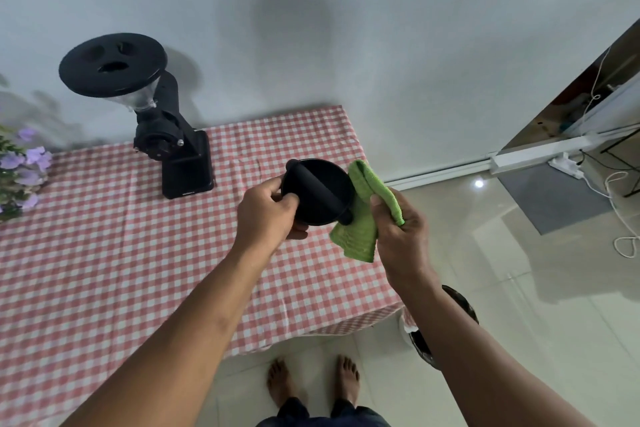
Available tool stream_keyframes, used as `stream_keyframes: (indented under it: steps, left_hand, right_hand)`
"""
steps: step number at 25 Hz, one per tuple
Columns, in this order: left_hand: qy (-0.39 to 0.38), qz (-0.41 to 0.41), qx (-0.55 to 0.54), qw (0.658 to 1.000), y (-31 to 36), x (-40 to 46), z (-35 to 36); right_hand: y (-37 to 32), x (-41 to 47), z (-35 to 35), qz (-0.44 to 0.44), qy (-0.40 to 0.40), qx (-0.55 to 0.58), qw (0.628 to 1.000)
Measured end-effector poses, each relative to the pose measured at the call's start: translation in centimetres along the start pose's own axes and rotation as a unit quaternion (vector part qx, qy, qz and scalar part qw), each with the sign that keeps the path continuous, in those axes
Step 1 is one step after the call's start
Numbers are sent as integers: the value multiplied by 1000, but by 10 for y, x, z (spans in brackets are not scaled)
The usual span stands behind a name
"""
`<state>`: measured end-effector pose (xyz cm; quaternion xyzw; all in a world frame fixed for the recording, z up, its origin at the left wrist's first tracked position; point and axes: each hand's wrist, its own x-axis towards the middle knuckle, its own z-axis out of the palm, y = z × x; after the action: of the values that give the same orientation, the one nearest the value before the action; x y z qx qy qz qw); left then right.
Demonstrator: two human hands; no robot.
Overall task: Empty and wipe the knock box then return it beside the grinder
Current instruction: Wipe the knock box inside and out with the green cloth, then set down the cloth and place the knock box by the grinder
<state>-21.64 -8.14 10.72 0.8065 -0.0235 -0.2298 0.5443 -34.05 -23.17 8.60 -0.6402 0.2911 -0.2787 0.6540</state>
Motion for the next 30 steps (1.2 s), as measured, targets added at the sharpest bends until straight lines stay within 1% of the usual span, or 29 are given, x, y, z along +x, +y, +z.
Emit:
stream_keyframes:
  steps: [2, 4, 6, 9, 10, 11, 12, 13, 14, 15, 16, 17, 19, 20, 23, 24, 25, 28, 29, 30]
  left_hand:
    - [8, 0, 14, 1000, -2, 0, -3]
    - [6, -7, 15, 1000, -4, -1, -7]
    - [4, -14, 25, 1000, -11, -2, -8]
    - [5, -36, 50, 998, -23, -2, -7]
    - [3, -41, 61, 997, -28, -2, -7]
    - [1, -46, 70, 996, -31, -3, -7]
    - [1, -51, 77, 996, -34, -4, -7]
    - [2, -54, 85, 995, -35, -6, -7]
    - [3, -54, 93, 994, -37, -6, -6]
    - [3, -54, 99, 994, -39, -7, -6]
    - [2, -54, 102, 993, -40, -8, -6]
    - [2, -58, 100, 993, -42, -8, -6]
    - [5, -67, 95, 993, -48, -9, -5]
    - [6, -69, 95, 993, -50, -9, -5]
    - [10, -75, 96, 992, -53, -13, -2]
    - [11, -75, 97, 992, -52, -14, 0]
    - [13, -74, 98, 992, -51, -15, 1]
    - [21, -68, 102, 992, -45, -20, 2]
    - [22, -62, 109, 992, -42, -22, 2]
    - [23, -52, 120, 991, -40, -24, 1]
  right_hand:
    - [9, 6, -14, 40, 47, 11, 998]
    - [23, 12, -31, 120, 98, 41, 987]
    - [45, 14, -47, 214, 128, 67, 966]
    - [92, 20, -62, 343, 121, 86, 927]
    - [106, 22, -65, 372, 105, 90, 918]
    - [120, 25, -68, 389, 85, 70, 915]
    - [133, 29, -71, 384, 55, -1, 922]
    - [143, 34, -75, 353, 20, -131, 926]
    - [149, 38, -79, 305, -14, -271, 913]
    - [154, 40, -84, 245, -36, -389, 887]
    - [154, 40, -87, 194, -49, -464, 863]
    - [152, 38, -90, 148, -46, -511, 845]
    - [153, 32, -93, 74, -37, -554, 828]
    - [157, 30, -95, 65, -42, -551, 831]
    - [173, 29, -95, 147, -86, -501, 849]
    - [175, 32, -96, 164, -95, -496, 847]
    - [176, 34, -98, 163, -101, -505, 842]
    - [166, 37, -98, 95, -106, -559, 817]
    - [159, 37, -95, 67, -102, -555, 823]
    - [150, 35, -89, 38, -97, -524, 845]
